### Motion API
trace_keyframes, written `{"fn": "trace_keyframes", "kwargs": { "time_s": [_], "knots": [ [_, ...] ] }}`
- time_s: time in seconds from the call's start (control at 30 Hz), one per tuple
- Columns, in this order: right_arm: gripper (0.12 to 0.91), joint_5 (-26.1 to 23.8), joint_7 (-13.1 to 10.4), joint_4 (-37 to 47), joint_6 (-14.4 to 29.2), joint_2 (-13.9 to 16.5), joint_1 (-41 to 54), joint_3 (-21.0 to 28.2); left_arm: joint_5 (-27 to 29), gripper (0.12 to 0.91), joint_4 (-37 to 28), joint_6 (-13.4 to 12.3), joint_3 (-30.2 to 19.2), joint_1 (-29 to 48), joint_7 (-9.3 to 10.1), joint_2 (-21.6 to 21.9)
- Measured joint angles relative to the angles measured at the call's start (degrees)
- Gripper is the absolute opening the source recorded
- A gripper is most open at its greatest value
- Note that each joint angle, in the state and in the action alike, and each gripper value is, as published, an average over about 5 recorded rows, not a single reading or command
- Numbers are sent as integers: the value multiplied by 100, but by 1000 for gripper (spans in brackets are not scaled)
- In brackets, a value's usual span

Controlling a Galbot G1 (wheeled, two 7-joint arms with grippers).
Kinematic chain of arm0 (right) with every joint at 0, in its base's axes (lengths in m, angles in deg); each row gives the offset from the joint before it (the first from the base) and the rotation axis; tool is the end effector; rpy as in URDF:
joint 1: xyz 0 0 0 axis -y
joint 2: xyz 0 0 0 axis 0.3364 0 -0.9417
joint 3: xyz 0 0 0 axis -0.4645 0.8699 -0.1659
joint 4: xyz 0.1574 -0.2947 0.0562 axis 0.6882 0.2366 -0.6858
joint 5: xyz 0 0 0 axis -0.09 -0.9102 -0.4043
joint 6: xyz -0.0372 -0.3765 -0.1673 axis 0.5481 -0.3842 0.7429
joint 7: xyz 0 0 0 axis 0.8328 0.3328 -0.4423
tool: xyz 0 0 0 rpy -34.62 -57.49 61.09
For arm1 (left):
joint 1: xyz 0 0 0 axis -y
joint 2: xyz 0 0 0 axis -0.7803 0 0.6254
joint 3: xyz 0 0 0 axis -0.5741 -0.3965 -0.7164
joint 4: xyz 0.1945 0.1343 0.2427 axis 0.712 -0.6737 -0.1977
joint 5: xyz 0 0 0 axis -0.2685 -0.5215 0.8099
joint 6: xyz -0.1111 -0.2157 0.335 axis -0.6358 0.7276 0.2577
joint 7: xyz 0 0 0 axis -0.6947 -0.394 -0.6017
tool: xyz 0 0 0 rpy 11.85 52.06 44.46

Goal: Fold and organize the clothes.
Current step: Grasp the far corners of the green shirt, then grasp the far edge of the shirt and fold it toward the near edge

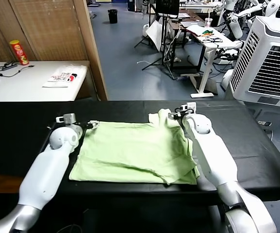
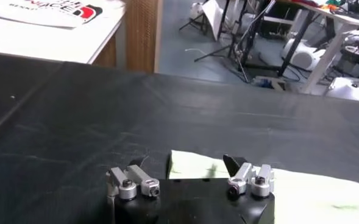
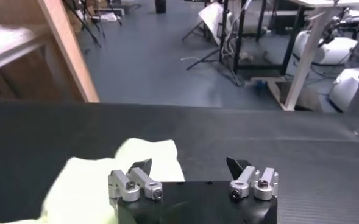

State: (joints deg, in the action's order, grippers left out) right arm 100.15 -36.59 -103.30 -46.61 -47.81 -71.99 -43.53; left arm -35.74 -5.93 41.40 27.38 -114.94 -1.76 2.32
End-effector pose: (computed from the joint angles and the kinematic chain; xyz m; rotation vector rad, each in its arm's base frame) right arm 0.6123 -0.0215 -0.2564 0.1668 -2.5343 -0.0001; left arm 0.5470 0.1101 -0.2528 -0.0334 -2.5405 0.1875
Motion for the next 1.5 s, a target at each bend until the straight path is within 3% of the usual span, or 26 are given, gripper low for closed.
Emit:
{"fn": "trace_keyframes", "kwargs": {
  "time_s": [0.13,0.27,0.37,0.7,1.0,1.5],
  "knots": [
    [597,-47,123,110,88,-22,25,-9,96,404,-63,-49,-23,17,-75,-5],
    [384,-63,212,219,127,-66,67,-30,173,192,-158,-78,-30,51,-102,-12],
    [265,-61,278,309,126,-107,94,-68,220,130,-207,-92,-41,60,-118,-15],
    [133,-46,355,245,368,-113,-14,-143,297,129,-235,-108,-53,66,-123,-59],
    [123,164,269,-421,341,81,-299,-154,261,129,32,-112,-24,-68,-66,-25],
    [123,705,253,-1939,303,716,-1139,-340,33,129,1121,-107,247,-660,78,244]
  ]
}}
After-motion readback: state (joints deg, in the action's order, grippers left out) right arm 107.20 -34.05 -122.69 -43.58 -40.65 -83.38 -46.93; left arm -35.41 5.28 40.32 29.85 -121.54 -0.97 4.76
